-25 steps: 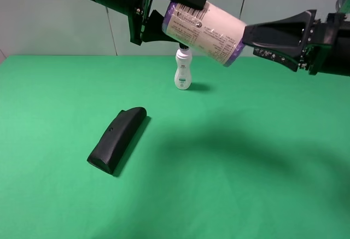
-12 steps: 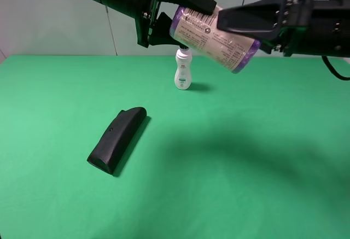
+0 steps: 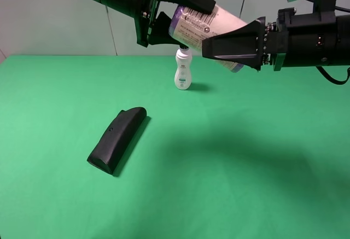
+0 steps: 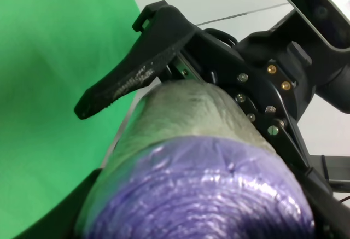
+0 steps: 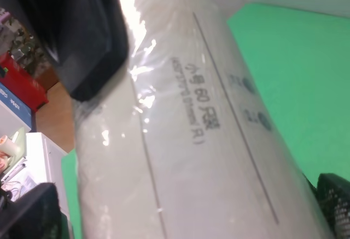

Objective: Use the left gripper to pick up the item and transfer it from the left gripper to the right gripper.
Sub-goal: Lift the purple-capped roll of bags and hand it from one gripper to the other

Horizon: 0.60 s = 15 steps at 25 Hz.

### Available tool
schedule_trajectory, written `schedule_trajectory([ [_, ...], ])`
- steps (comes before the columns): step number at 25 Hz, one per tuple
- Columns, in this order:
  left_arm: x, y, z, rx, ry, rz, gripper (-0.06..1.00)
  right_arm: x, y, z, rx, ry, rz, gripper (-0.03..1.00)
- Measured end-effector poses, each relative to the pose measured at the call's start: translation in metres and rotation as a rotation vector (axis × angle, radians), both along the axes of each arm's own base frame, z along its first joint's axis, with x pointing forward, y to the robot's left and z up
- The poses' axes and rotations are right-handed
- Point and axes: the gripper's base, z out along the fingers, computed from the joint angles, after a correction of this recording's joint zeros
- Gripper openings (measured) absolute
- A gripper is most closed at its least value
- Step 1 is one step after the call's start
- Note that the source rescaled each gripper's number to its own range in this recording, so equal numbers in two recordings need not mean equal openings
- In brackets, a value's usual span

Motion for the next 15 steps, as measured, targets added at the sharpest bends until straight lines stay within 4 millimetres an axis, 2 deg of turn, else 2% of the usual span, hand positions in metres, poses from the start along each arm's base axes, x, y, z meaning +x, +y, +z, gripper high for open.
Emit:
schedule_trajectory([
  [1, 0.0, 0.0, 0.0, 0.0, 0.0, 0.0, 0.0, 0.0001, 0.0, 0.0, 0.0, 0.0, -0.001, 0.7],
  [3, 0.0, -0.0001, 0.0003, -0.003, 0.001, 0.0, 0.0, -0.0001, 0.0, -0.0002, -0.002, 0.0, 0.002, 0.05],
  [15, 0.0, -0.0001, 0.0004, 0.004, 0.036, 0.012, 0.0, -0.001, 0.0003, 0.0001, 0.001, 0.0, 0.012, 0.05],
])
